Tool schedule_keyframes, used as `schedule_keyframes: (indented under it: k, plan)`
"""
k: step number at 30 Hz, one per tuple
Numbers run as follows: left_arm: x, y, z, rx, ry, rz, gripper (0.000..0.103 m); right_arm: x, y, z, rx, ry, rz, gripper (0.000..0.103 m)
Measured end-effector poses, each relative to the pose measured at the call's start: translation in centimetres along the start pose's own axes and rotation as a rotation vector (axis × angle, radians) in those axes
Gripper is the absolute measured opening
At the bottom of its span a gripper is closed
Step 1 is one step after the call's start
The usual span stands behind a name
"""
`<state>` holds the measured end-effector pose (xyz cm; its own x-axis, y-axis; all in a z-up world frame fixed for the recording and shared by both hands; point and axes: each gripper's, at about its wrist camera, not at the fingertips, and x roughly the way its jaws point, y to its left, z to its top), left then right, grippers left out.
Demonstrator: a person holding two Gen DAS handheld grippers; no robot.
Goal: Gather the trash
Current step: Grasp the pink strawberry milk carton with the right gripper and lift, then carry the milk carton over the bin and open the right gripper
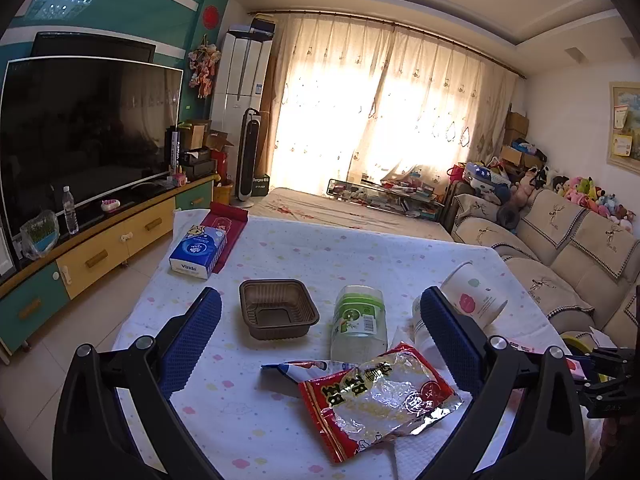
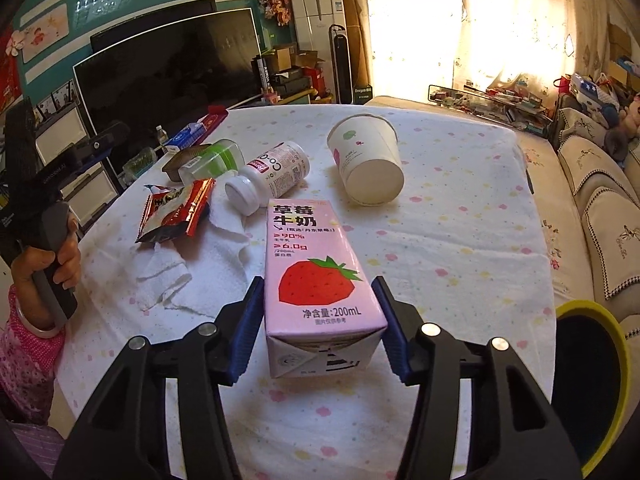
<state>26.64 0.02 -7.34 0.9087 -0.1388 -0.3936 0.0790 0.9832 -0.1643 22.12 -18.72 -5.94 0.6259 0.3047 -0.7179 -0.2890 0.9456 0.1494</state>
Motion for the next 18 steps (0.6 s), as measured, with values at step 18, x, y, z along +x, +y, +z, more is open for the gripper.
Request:
schedule_keyframes:
  k: [18]
  plan:
    - [-0.2,0.1,0.0,0.007,-0.006,0.012,0.098,-9.0,-5.8,-6.0,0.255,-0.155,-0.175,0.046]
